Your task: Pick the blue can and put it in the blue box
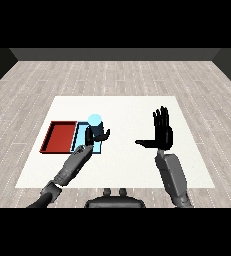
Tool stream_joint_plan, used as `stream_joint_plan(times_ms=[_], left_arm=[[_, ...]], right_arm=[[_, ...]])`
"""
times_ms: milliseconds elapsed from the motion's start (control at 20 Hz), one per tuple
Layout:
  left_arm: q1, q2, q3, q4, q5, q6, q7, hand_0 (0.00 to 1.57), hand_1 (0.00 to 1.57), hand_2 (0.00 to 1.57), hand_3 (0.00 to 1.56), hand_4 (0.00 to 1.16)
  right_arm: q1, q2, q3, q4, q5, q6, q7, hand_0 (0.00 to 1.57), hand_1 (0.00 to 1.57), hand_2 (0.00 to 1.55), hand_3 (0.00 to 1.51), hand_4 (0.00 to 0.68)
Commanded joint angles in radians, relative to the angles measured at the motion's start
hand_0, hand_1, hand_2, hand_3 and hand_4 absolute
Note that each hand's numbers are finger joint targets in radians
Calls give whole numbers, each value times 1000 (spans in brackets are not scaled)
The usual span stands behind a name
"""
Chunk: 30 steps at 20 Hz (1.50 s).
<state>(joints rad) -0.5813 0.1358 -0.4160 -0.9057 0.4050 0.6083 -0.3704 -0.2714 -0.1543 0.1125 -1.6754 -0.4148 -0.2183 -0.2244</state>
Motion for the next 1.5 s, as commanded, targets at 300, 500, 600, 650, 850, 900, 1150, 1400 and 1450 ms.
stream_joint_plan(times_ms=[300, 500, 600, 650, 850, 900, 1150, 1400, 1450], left_arm=[[-128, 105, 147, 274, -35, -76, 59, 1571, 1571, 1571, 1502, 1112], [-184, 106, 153, 450, -71, -83, 89, 1571, 1571, 1571, 1490, 1104], [-281, 142, 167, 563, -67, -115, 201, 1571, 1571, 1571, 1485, 1055], [-265, 62, 171, 619, -67, -81, 162, 1571, 1571, 1571, 1456, 1023], [-294, 50, 164, 745, -102, -63, 211, 1571, 1571, 1511, 1347, 986], [-257, 57, 184, 767, -89, -77, 166, 1549, 1549, 1424, 1134, 924], [-226, 18, 138, 874, -137, -95, 271, 954, 954, 869, 811, 926], [-197, 95, 173, 892, -117, -245, 263, 1348, 1348, 1240, 399, 606], [-192, 65, 154, 901, -141, -210, 242, 984, 984, 943, 0, 526]], right_arm=[[27, -49, -140, 83, -48, 77, -44, 0, 0, 0, 0, 0], [-18, -21, -138, 113, -32, 36, -33, 0, 0, 0, 0, 0], [12, 6, -109, 93, -26, 39, -53, 0, 0, 0, 0, 0], [39, -2, -122, 119, -40, 75, -78, 0, 0, 0, 0, 0], [21, -21, -141, 146, -36, 76, -63, 0, 0, 0, 0, 0], [-4, -15, -143, 173, -43, 74, -51, 0, 0, 0, 0, 0], [-13, -4, -138, 214, -23, 79, -80, 0, 0, 0, 0, 0], [34, -21, -152, 158, -55, 126, -77, 0, 0, 0, 0, 0], [43, -16, -144, 162, -45, 130, -88, 0, 0, 0, 0, 0]])
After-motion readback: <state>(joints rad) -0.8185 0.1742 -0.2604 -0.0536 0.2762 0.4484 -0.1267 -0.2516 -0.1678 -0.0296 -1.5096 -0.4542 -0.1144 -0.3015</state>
